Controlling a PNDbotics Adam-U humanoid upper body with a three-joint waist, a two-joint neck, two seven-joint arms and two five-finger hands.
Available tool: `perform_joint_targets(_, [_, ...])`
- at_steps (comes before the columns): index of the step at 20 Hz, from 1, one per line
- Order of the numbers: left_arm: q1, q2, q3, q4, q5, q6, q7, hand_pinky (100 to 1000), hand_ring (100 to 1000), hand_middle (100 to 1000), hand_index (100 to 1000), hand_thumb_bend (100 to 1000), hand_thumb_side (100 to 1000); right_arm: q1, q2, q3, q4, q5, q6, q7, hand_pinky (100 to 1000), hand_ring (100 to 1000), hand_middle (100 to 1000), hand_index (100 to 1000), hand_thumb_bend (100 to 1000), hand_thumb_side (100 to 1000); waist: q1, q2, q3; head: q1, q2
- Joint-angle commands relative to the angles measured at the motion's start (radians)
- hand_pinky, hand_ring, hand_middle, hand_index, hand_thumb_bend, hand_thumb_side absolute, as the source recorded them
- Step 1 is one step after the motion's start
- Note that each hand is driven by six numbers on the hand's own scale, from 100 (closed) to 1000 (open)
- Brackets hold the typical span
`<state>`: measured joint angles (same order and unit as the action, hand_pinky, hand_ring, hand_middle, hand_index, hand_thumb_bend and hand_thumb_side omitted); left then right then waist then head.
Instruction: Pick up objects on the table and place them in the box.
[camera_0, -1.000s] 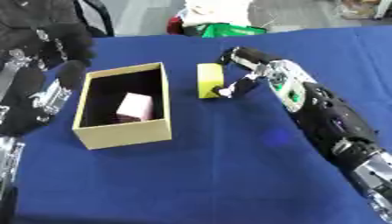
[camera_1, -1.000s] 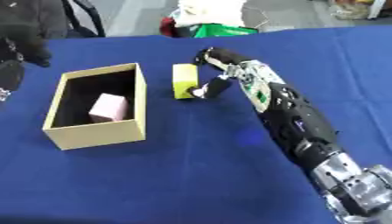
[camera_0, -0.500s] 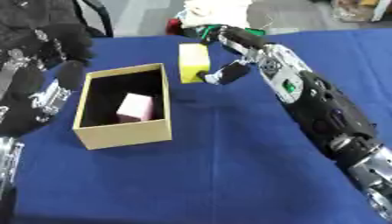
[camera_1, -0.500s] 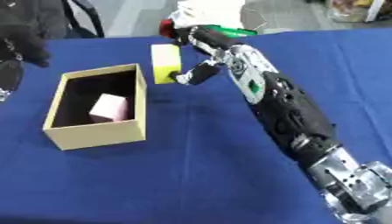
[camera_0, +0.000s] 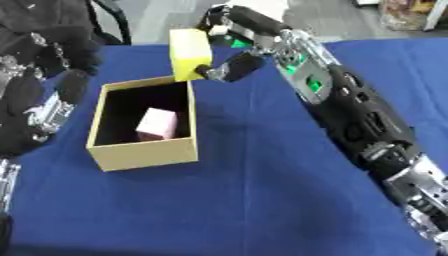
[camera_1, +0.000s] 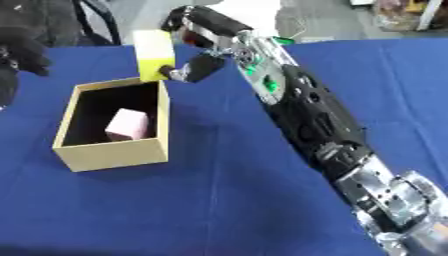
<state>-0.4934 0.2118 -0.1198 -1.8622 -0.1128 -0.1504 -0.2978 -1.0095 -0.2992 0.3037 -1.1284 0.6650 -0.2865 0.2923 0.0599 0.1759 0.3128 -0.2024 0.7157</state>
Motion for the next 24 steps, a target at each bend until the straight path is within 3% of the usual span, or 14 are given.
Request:
perform_joint_targets(1, [-0.019, 0.004, -0.002, -0.028, 0.010, -0.003, -0.007, 644, 671, 663, 833, 336, 621, -0.035, 0.027, 0.013, -0.018, -0.013, -0.012, 0.028, 877, 821, 744, 591, 245, 388, 0.003, -0.019, 0.010, -0.013, -0.004])
perform_joint_targets(8, [-0.024, -0.001, -0.003, -0.046, 0.022, -0.001, -0.011, 644, 671, 663, 833, 340, 618, -0.025, 0.088, 0.059, 0.009, 0.020, -0.073, 0.138, 888, 834, 760, 620, 234, 399, 0.007, -0.019, 0.032, -0.023, -0.006])
perform_joint_targets(12, [-0.024, -0.004, -0.001, -0.047, 0.023, 0.000, -0.013, 644, 671, 662, 833, 339, 619, -0.007, 0.116, 0.058, 0.036, 0.047, -0.089, 0.178, 886, 832, 759, 627, 237, 401, 0.005, -0.015, 0.032, -0.023, -0.011])
perform_joint_targets(15, [-0.024, -0.007, -0.002, -0.046, 0.024, 0.000, -0.015, 643, 671, 662, 833, 339, 620, -0.002, 0.124, 0.048, 0.050, 0.086, -0.083, 0.154, 884, 829, 755, 621, 251, 406, 0.004, -0.012, 0.034, -0.024, -0.013])
perform_joint_targets(22, [-0.023, -0.010, -0.002, -0.042, 0.024, 0.001, -0.015, 642, 670, 662, 833, 337, 622, 0.001, 0.123, 0.040, 0.060, 0.198, -0.007, 0.043, 885, 827, 754, 647, 291, 424, 0.003, -0.009, 0.033, -0.025, -0.013])
perform_joint_targets(24, [-0.022, -0.009, -0.001, -0.042, 0.023, 0.001, -0.015, 642, 670, 661, 833, 336, 622, 0.004, 0.124, 0.044, 0.068, 0.229, -0.002, 0.018, 887, 830, 760, 731, 327, 442, 0.003, -0.009, 0.032, -0.024, -0.014])
